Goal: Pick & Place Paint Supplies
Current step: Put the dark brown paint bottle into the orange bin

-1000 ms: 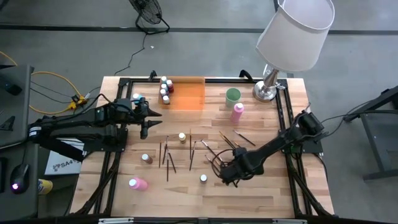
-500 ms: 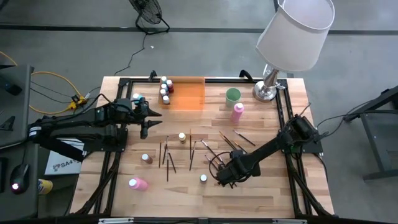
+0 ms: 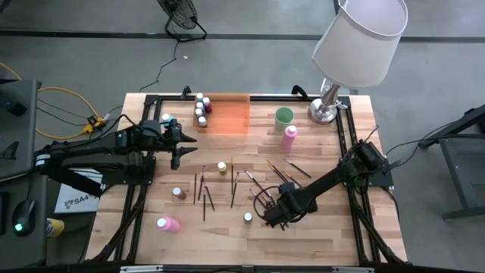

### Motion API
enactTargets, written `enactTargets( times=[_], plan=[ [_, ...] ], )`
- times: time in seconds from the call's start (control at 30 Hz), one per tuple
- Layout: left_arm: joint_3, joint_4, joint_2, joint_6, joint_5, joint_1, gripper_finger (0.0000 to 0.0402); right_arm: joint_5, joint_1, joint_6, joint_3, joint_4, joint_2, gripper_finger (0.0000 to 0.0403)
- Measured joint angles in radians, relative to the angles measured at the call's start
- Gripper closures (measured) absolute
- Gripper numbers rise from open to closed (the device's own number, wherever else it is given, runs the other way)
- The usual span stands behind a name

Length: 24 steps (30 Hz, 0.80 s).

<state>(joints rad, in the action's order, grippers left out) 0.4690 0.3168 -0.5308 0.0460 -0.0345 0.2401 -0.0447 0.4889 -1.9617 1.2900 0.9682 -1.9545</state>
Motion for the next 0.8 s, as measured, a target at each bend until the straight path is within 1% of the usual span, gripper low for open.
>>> enactTargets(
  times=[0.1, 0.17, 0.27, 0.33, 0.4, 0.53, 0.6, 0.63, 0.7, 0.73, 0.8],
  plan=[
    [0.0, 0.0, 0.0, 0.0, 0.0, 0.0, 0.0261, -0.068, 0.005, 0.039, 0.0, 0.002, 0.003, 0.0298],
    [0.0, 0.0, 0.0, 0.0, 0.0, 0.0, 0.0261, -0.135, 0.014, 0.077, -0.001, 0.007, 0.013, 0.0298],
    [0.0, -0.01, 0.0, 0.0, -0.011, 0.0, 0.0261, -0.28, 0.035, 0.119, -0.001, 0.023, 0.046, 0.0298],
    [0.0, -0.034, -0.003, -0.001, -0.033, 0.0, 0.0261, -0.403, 0.049, 0.173, -0.001, 0.022, 0.07, 0.0298],
    [0.0, -0.063, -0.008, -0.001, -0.059, 0.0, 0.0261, -0.55, 0.056, 0.265, -0.001, 0.004, 0.089, 0.0298],
    [0.002, -0.175, -0.047, -0.001, -0.116, 0.0, 0.0261, -0.894, 0.044, 0.525, -0.001, -0.096, 0.098, 0.0298],
    [0.002, -0.253, -0.084, -0.001, -0.16, 0.0, 0.0261, -0.999, 0.019, 0.686, -0.001, -0.195, 0.098, 0.0298],
    [0.002, -0.287, -0.105, -0.001, -0.187, 0.0, 0.0261, -1.028, 0.001, 0.783, -0.001, -0.254, 0.098, 0.0298],
    [0.002, -0.357, -0.153, 0.003, -0.235, 0.0, 0.0261, -1.037, -0.043, 0.981, -0.001, -0.391, 0.098, 0.0298],
    [0.002, -0.399, -0.181, 0.008, -0.255, 0.0, 0.0261, -1.025, -0.067, 1.084, -0.001, -0.464, 0.098, 0.0298],
    [0.002, -0.457, -0.229, 0.027, -0.292, 0.0, 0.0261, -0.966, -0.111, 1.297, -0.001, -0.623, 0.098, 0.0298]
  ],
)
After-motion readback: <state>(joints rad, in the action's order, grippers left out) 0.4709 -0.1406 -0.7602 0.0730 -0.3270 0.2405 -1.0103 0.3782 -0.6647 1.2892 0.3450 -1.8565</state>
